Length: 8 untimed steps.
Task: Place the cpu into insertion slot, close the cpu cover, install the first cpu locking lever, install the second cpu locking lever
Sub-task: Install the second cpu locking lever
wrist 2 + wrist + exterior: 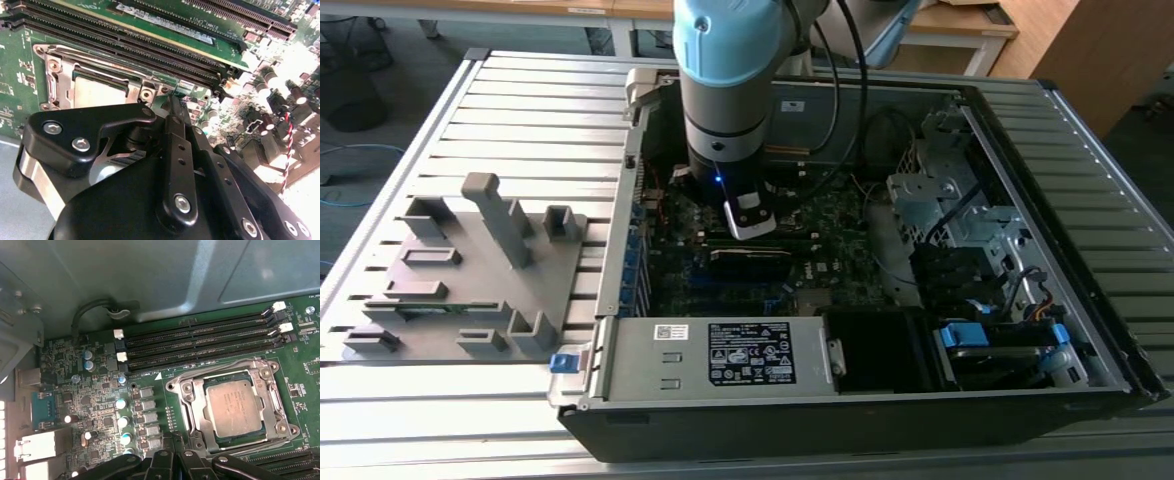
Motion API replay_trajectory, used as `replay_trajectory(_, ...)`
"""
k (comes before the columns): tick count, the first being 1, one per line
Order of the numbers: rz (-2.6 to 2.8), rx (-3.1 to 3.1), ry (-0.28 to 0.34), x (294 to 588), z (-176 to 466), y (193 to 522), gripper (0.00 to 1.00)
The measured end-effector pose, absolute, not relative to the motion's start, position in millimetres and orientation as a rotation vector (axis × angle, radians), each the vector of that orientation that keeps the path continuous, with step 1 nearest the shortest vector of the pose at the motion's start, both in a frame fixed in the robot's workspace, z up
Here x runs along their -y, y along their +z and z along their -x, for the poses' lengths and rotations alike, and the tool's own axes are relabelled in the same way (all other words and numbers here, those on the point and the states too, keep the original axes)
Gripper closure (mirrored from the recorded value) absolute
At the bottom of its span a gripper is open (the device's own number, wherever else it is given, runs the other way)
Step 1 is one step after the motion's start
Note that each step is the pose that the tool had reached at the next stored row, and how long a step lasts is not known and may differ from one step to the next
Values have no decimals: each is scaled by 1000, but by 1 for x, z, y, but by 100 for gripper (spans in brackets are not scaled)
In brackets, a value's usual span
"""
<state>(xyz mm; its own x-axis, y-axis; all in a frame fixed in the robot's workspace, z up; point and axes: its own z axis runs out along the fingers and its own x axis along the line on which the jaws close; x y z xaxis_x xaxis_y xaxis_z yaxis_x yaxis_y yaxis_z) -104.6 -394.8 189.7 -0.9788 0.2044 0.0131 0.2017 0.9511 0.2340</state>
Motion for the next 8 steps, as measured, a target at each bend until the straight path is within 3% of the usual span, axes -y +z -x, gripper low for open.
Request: replay_trajectory(8, -323, -3092, 365, 395, 104, 201, 90)
